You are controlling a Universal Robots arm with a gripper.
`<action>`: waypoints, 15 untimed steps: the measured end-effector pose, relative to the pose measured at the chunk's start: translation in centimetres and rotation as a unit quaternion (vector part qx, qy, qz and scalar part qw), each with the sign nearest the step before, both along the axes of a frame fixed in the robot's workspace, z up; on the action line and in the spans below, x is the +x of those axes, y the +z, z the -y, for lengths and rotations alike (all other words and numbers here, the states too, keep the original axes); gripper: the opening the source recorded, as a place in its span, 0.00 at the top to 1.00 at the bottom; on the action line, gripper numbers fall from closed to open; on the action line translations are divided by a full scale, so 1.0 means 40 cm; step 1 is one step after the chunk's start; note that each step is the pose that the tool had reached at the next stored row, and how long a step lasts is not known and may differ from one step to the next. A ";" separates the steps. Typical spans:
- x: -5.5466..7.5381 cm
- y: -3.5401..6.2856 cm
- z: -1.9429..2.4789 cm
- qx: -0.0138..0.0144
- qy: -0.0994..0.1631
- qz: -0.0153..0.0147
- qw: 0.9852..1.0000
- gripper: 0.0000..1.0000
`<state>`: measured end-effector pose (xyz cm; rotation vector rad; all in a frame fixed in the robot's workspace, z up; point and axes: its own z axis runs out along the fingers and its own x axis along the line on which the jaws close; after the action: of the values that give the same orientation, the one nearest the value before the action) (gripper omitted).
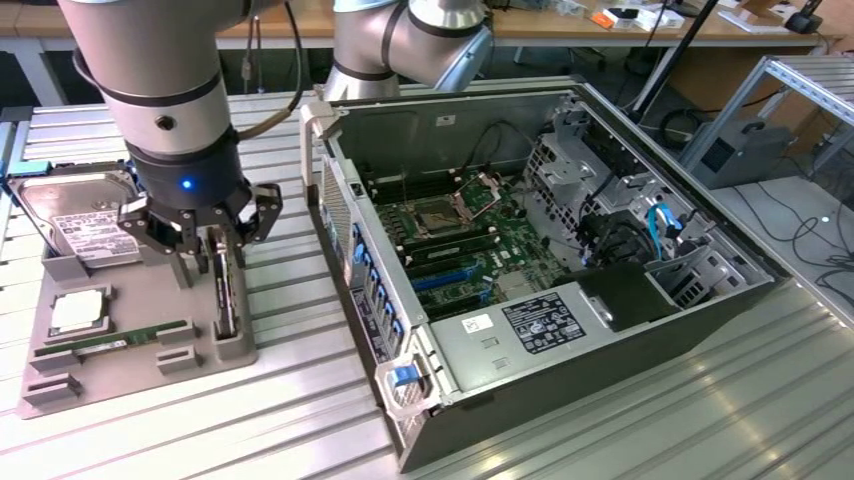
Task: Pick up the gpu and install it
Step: 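Pick up the gpu and move the gpu toward the slot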
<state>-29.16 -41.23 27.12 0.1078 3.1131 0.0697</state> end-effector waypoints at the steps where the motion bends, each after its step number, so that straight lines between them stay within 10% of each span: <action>1: 0.000 -0.002 -0.001 0.000 0.000 0.000 1.000 0.58; 15: 0.001 -0.046 -0.021 0.000 0.001 0.000 1.000 0.58</action>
<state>-29.13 -40.37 25.28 0.1060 3.1131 0.0700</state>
